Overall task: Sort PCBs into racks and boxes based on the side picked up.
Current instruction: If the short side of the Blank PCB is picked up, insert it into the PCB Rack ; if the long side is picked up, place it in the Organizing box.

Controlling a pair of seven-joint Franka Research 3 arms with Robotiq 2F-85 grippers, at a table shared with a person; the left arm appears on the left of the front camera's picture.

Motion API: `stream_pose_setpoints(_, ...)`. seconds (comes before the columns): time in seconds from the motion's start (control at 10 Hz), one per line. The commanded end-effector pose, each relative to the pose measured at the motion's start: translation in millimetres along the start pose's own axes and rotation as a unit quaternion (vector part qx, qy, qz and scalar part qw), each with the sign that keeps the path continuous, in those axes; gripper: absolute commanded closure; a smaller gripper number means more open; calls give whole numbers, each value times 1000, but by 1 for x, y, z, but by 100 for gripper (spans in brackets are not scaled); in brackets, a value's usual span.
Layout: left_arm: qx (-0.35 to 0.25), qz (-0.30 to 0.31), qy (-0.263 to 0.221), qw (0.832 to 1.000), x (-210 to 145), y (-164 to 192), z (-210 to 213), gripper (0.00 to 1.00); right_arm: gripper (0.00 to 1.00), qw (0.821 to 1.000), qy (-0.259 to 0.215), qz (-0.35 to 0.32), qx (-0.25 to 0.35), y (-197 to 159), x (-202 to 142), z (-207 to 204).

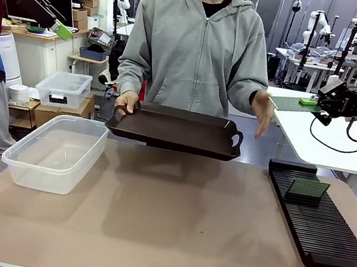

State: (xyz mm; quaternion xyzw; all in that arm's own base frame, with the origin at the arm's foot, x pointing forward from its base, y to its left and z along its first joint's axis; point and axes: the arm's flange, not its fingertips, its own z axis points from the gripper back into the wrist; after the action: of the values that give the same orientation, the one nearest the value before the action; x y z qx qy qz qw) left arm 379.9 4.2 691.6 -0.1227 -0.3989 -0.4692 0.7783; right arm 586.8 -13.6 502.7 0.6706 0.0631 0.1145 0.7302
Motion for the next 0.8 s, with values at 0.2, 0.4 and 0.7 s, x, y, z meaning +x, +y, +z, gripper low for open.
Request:
stream_pose_setpoints(0.2,-4,-1,0,1000,-1,-1,0,0,98,999,11,31,-13,2,-5,6)
stream_pose_setpoints(0.4,-4,-1,0,1000,-1,-1,0,0,98,988,-21,150,-39,17,-25,24)
stream_pose_setpoints(0.7,-4,-1,0,1000,-1,-1,0,0,98,948,-42,293,-115,30,-59,51)
